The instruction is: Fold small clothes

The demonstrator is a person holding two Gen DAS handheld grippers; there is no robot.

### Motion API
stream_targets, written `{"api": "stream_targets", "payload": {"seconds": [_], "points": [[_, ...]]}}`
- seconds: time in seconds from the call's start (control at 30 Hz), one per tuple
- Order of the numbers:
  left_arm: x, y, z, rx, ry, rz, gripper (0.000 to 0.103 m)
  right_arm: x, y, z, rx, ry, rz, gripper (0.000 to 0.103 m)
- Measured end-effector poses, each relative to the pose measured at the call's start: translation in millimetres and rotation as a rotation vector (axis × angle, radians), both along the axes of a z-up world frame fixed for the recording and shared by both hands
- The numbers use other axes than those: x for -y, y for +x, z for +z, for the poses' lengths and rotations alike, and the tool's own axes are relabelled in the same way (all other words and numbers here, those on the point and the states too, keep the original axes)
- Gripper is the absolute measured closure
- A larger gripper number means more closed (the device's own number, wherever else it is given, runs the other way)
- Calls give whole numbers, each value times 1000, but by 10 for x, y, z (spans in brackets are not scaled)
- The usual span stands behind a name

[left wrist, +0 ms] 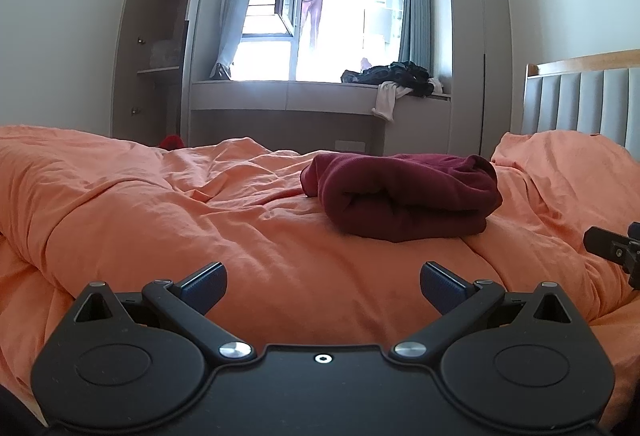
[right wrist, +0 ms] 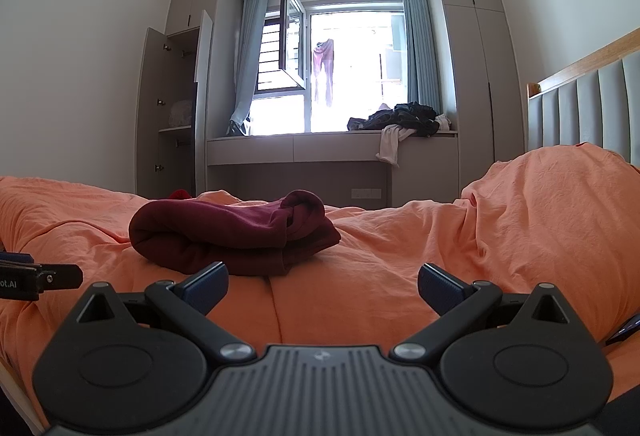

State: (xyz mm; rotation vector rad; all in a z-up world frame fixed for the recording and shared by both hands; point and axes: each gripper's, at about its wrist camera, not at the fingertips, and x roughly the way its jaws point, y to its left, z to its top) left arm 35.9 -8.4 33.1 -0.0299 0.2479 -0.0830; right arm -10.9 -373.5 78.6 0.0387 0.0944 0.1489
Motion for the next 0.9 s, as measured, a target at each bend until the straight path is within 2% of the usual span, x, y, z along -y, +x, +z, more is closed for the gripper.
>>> {"api": "stream_targets", "payload": {"seconds": [0.2, 0.9], "points": [[-4, 32, -9, -37, -19, -3, 0, 6, -3, 0, 0, 4, -2, 0], [33, 24, -23, -37, 7, 3, 0, 4, -9, -3, 0, 3, -2, 0]]}}
